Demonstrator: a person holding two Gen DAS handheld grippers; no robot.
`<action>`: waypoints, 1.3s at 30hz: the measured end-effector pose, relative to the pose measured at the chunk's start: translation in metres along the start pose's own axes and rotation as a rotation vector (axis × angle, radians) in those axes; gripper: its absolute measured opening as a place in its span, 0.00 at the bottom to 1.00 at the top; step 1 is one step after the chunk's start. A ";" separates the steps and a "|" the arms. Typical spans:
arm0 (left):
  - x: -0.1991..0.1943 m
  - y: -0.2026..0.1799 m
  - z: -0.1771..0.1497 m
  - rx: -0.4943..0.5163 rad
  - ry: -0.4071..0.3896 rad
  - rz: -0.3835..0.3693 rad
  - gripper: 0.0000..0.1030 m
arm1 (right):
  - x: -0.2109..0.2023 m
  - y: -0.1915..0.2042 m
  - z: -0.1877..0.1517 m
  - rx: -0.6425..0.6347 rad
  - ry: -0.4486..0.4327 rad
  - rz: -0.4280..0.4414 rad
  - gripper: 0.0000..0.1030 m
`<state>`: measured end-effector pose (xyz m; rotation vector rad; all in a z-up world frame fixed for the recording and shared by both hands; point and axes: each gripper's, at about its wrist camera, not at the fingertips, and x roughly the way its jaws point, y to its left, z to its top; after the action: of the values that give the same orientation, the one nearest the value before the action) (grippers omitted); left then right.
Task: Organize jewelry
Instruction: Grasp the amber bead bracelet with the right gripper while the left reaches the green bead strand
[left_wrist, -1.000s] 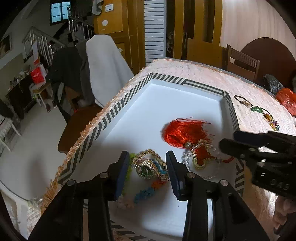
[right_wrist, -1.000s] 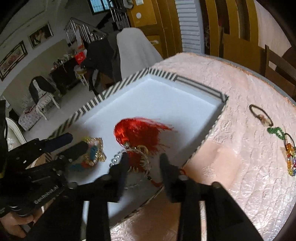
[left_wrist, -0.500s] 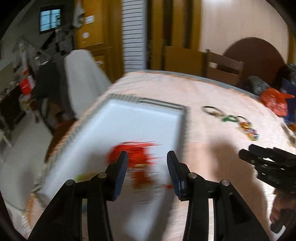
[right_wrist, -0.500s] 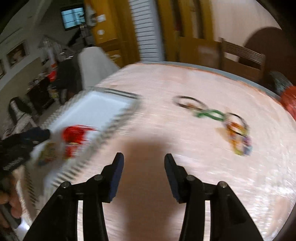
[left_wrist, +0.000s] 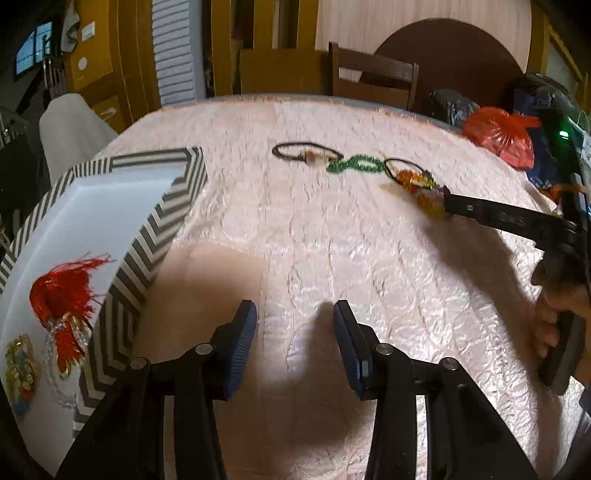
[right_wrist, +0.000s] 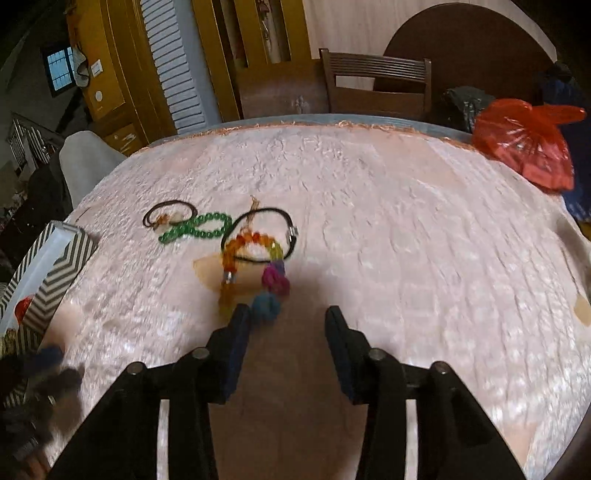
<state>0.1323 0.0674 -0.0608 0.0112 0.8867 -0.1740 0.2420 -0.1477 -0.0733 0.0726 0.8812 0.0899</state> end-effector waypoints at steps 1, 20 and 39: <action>0.001 0.001 0.000 -0.005 0.003 0.000 0.29 | 0.004 0.000 0.004 0.004 0.000 0.011 0.37; -0.001 -0.006 0.023 0.017 0.000 -0.017 0.33 | -0.021 -0.001 -0.019 -0.157 0.162 -0.122 0.09; 0.100 -0.063 0.137 0.279 0.035 -0.095 0.07 | -0.053 -0.037 -0.049 -0.032 0.178 -0.047 0.09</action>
<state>0.2903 -0.0205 -0.0473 0.2326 0.8927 -0.3860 0.1723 -0.1892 -0.0670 0.0137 1.0585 0.0673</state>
